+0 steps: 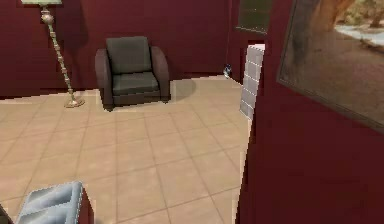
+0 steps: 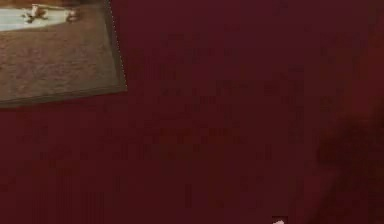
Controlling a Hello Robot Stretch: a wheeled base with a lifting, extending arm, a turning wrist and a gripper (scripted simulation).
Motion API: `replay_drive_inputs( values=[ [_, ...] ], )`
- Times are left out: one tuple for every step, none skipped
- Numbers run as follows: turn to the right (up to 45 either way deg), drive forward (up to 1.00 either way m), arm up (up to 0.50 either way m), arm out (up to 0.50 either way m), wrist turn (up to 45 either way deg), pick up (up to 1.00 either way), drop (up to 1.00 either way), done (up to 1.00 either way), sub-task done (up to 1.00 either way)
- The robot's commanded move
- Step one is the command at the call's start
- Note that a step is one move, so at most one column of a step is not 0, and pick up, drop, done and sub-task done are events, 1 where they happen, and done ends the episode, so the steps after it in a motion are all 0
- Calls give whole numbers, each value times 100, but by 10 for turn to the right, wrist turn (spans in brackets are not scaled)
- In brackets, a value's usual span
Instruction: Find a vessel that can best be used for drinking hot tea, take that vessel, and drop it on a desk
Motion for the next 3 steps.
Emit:
replay_drive_inputs(
  values=[
    [0, 55, 0, 0, 0, 0, 0, 0, 0],
    [-300, 0, 0, 0, 0, 0, 0, 0, 0],
    [0, 85, 0, 0, 0, 0, 0, 0, 0]
  ],
)
